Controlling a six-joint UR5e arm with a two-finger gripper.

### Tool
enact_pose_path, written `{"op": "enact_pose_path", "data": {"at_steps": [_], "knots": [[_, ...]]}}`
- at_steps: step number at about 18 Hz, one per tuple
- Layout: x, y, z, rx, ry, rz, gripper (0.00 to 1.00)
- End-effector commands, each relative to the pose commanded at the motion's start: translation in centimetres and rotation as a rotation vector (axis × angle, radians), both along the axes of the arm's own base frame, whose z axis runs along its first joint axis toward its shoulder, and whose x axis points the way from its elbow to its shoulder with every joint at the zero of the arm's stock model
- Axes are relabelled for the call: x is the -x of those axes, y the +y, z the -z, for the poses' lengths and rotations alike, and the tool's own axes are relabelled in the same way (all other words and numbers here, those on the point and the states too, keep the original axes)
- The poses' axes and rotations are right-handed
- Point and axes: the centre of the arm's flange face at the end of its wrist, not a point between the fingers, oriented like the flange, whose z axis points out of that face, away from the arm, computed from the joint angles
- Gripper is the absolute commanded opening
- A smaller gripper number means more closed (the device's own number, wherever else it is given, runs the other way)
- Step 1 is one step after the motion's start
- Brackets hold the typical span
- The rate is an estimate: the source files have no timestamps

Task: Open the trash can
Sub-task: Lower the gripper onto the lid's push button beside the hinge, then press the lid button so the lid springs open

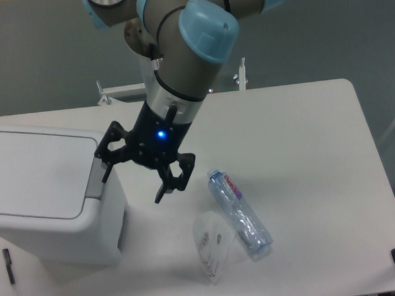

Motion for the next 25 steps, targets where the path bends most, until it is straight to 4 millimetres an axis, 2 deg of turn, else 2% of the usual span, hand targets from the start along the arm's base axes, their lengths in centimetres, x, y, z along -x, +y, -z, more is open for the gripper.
{"op": "enact_pose_path", "data": {"at_steps": [25], "knots": [[-0.6,0.7,1.4,0.013,0.014,0.013,1.00]]}}
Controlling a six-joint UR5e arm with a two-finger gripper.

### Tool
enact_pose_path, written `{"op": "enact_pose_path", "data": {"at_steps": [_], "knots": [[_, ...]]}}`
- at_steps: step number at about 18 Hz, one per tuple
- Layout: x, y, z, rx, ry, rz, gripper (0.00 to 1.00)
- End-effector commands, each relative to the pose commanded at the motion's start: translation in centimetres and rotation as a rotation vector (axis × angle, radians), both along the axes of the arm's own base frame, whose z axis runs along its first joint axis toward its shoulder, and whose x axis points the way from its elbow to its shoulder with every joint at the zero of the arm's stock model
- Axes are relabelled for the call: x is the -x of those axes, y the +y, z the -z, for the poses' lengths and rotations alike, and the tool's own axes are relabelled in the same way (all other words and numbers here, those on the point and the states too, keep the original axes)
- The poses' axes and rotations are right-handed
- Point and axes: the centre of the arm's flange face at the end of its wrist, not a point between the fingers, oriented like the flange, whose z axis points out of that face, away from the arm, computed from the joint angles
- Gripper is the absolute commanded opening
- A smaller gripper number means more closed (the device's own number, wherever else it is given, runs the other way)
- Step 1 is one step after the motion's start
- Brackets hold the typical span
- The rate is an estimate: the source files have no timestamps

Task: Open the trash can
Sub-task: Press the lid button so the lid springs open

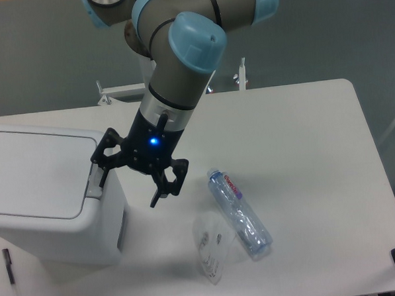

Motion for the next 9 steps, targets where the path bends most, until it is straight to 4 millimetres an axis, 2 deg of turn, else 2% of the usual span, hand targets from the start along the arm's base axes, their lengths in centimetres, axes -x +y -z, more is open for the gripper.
{"op": "enact_pose_path", "data": {"at_steps": [5,9], "knots": [[0.0,0.0,-0.1,-0.001,0.002,0.001,1.00],[0.0,0.1,-1.3,-0.018,0.019,0.002,1.00]]}}
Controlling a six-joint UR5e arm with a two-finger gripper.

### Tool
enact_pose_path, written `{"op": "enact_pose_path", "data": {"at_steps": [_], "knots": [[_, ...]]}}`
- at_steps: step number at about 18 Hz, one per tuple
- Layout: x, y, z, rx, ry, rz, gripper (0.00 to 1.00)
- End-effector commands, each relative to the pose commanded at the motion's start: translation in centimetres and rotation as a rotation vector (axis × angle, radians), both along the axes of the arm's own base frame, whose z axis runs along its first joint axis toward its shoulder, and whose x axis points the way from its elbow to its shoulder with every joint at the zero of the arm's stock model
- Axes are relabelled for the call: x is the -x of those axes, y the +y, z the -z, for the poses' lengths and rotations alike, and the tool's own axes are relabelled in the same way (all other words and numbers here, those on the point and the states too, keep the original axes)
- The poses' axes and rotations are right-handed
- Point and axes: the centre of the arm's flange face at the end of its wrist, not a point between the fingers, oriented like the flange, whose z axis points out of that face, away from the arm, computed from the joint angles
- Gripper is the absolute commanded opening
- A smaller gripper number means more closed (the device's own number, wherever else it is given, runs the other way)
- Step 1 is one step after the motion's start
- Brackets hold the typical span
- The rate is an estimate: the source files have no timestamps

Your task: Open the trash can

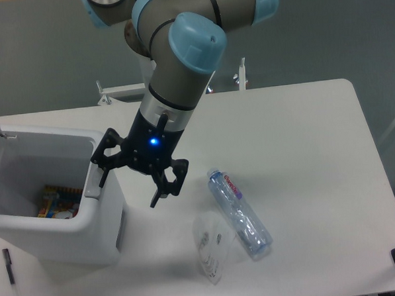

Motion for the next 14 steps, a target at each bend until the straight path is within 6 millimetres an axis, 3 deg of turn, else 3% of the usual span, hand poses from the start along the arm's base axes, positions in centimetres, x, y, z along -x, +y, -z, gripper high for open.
{"op": "enact_pose_path", "data": {"at_steps": [3,6,10,14], "knots": [[0.6,0.2,-1.5,-0.027,0.032,0.002,1.00],[3.1,-0.6,-2.4,-0.017,0.196,-0.059,1.00],[8.4,-2.1,1.4,0.160,0.398,-0.104,1.00],[13.5,-3.7,5.4,0.255,0.457,-0.034,1.00]]}}
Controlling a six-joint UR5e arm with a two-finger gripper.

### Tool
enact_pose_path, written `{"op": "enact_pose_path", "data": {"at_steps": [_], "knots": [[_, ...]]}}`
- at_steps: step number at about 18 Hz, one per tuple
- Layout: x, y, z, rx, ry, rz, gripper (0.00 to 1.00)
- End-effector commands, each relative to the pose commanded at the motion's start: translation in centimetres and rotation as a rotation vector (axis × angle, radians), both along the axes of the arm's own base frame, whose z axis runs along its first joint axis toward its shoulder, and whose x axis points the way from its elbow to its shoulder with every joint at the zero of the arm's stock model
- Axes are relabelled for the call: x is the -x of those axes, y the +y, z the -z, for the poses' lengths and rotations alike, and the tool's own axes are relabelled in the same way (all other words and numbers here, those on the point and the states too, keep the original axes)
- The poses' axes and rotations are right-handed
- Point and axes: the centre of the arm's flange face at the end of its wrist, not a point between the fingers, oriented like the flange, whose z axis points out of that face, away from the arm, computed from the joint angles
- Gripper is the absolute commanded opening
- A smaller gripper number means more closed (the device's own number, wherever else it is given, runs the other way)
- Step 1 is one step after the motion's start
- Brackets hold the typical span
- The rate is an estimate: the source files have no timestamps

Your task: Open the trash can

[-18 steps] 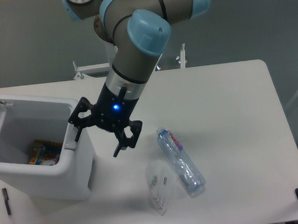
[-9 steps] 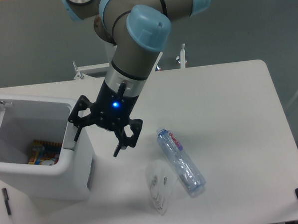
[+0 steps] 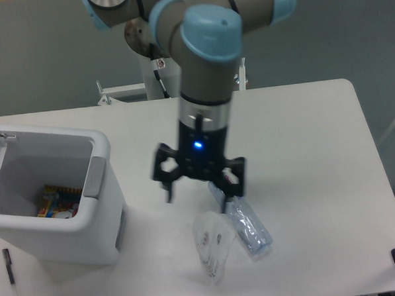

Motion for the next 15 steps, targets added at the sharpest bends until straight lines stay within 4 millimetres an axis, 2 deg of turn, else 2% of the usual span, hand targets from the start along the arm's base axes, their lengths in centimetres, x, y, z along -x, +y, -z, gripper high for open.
{"op": "enact_pose_path", "data": {"at_steps": [4,11,15], "knots": [[3.5,-1.2,3.4,0.050,-0.022,0.001,1.00],[3.7,-2.2,5.2,0.222,0.020,0.280,1.00],[3.6,-2.4,5.9,0.253,0.027,0.289,1.00]]}}
